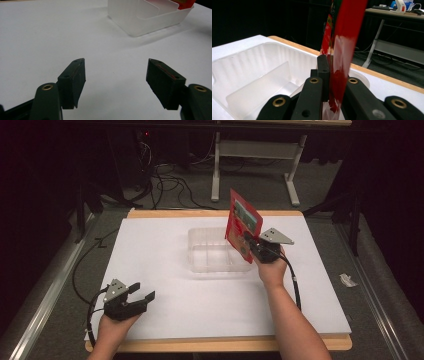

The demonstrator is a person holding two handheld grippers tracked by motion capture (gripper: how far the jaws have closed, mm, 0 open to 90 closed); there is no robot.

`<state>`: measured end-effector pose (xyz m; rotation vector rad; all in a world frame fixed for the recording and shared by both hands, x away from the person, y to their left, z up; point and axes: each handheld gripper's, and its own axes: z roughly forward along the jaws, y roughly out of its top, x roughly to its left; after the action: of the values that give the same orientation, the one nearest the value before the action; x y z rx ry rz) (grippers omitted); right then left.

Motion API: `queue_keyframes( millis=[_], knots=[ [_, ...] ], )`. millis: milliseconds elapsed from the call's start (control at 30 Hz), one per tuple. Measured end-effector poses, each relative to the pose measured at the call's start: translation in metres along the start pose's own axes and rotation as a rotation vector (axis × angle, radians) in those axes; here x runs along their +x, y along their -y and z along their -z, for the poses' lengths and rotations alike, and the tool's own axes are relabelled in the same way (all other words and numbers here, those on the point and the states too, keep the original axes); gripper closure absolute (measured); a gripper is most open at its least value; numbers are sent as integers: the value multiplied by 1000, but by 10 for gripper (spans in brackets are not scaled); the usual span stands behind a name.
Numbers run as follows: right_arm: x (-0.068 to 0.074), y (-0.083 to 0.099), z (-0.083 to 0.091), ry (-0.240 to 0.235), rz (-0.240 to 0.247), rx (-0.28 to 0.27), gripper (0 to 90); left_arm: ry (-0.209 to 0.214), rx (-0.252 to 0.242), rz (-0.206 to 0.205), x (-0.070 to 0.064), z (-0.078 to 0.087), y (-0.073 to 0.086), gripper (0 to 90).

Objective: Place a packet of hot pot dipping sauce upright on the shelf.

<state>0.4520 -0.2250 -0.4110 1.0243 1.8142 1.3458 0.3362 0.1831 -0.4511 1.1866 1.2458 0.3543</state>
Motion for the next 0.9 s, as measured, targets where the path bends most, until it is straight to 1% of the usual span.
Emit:
queue_keyframes(
  millis=[67, 100, 167, 233, 267, 367, 400, 500, 533, 600, 633, 700, 900],
  knots=[
    [0, 0, 0, -3, 11, 6, 900, 0, 0, -1, 0, 0, 0, 326],
    [1, 1, 0, -4, 5, 9, 900, 0, 1, 0, -1, 0, 0, 326],
    [1, 3, -1, -1, 16, 25, 900, 1, 4, -4, 0, 0, 0, 326],
    [2, 4, -2, -4, 21, 29, 900, 1, 4, -5, -1, 0, 0, 326],
    [3, 5, -2, -2, 15, 42, 900, 1, 5, -5, -1, 0, 0, 326],
    [4, 10, -1, -1, 17, 30, 900, 3, 5, -2, -1, 0, 1, 327],
    [4, 12, 0, -3, 8, 34, 900, 3, 10, -8, 0, 0, 1, 326],
    [3, 17, 2, -1, 3, 42, 900, 5, 14, -5, -1, -1, 2, 326],
    [3, 18, 3, 3, 9, 45, 900, 5, 17, -8, -1, -1, 2, 326],
    [3, 21, 4, 4, -1, 54, 899, 6, 17, -12, -1, -2, 2, 326],
    [3, 22, 5, 7, 3, 51, 899, 8, 18, -10, -2, -2, 2, 326],
    [4, 24, 5, 6, -6, 50, 899, 8, 22, -12, -2, -2, 3, 326],
    [4, 24, 5, 8, -13, 50, 896, 8, 24, -11, -2, -2, 3, 326]
  ],
)
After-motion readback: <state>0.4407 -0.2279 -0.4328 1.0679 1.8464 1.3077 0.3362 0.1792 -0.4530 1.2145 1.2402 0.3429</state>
